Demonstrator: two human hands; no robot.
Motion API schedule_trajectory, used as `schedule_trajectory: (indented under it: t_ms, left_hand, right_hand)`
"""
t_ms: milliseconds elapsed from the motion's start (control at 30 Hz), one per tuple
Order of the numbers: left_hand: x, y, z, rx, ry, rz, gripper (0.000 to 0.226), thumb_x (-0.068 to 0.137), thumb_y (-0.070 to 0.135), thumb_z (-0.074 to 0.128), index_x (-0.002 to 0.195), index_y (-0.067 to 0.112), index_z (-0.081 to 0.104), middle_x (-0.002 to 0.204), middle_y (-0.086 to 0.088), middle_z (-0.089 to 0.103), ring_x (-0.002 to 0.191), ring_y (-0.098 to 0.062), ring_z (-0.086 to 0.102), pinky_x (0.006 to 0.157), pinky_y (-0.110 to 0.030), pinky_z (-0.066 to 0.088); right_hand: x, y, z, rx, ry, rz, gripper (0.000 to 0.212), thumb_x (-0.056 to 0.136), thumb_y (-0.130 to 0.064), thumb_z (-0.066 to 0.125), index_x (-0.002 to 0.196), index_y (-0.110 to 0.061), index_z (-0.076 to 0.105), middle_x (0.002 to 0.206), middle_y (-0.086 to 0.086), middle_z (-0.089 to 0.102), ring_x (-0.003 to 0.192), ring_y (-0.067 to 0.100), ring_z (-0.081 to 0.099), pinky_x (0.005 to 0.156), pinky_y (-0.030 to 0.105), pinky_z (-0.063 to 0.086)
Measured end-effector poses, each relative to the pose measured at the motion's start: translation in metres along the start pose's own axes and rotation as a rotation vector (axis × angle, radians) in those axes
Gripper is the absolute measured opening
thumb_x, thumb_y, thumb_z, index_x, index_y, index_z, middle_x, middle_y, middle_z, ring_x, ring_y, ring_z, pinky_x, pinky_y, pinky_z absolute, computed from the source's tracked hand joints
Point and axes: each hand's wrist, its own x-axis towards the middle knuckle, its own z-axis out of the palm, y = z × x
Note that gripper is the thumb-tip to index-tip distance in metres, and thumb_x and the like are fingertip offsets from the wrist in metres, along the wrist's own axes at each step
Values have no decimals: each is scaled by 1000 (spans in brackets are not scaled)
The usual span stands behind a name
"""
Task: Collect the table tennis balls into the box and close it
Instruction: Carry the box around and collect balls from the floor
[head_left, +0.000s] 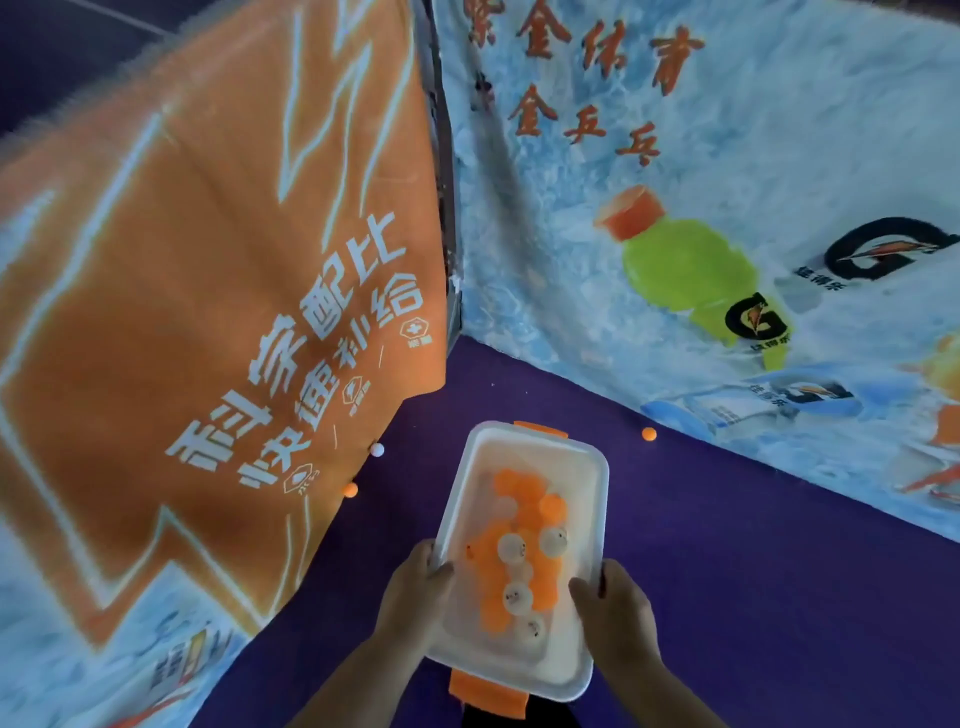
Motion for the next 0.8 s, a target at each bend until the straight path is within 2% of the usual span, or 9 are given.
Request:
schedule_trajectory:
  t_ms: [100,233,333,400,467,567,633,700,800]
  left_hand:
    - [41,-3,6,-10,5,-21,16,89,22,51,106,21,53,91,4,60,78,-13,57,73,-33,46]
    - [95,-20,7,-48,39,-39,36,90,34,45,118,15,57,102,2,60,92,-15,55,71,-28,42]
    - [149,-49,6,-103,96,-120,38,89,35,45,121,18,56,114,-2,63,106,-21,57,89,-33,44]
    - [199,-81,8,-140,136,-162,51,77,43,42,119,20,57,116,-6,64,110,-27,59,96,-46,46]
    - [250,-111,9,-158,172,-201,53,73,42,40,117,19,58,113,-9,64,108,-31,59,95,-51,47]
    - [319,-134,12,-245,213,-228,31,89,25,45,116,15,58,105,-9,62,94,-28,59,90,-46,51]
    - [365,-158,15,-266,218,-221,28,95,13,42,119,12,56,97,-7,59,87,-24,56,84,-42,51]
    - [412,-185,17,-177,212,-197,30,94,12,43,122,12,56,99,-9,60,81,-24,56,83,-42,51]
    - [469,-220,21,59,153,-154,32,93,12,46,124,13,56,96,-11,60,71,-24,57,64,-28,47]
  right_hand:
    - [43,-9,17,-14,-2,-4,17,88,-20,54,76,-12,46,69,0,53,61,14,48,48,27,34]
    - [89,-9,57,9,2,44,16,87,-19,54,81,-6,49,71,4,55,65,22,52,52,32,37]
    - [127,-2,95,44,3,84,22,86,-29,53,80,-7,49,72,5,56,69,27,52,56,33,37]
    - [157,4,125,77,4,118,22,85,-28,54,77,-8,48,70,4,55,67,25,51,55,33,37]
    - [184,14,155,97,24,148,19,85,-20,56,73,-8,47,68,5,54,64,22,49,53,33,34]
    - [225,28,202,119,31,174,19,85,-17,55,72,-6,46,65,7,51,59,22,47,50,32,33]
    - [254,33,234,124,37,175,22,86,-16,55,70,-6,43,62,6,46,55,20,42,47,30,30]
    - [283,38,262,140,51,166,24,86,-15,56,69,-7,41,61,4,44,54,18,39,47,29,28]
    - [326,45,295,155,65,124,23,84,-15,55,67,-9,41,63,3,45,56,19,41,50,29,31]
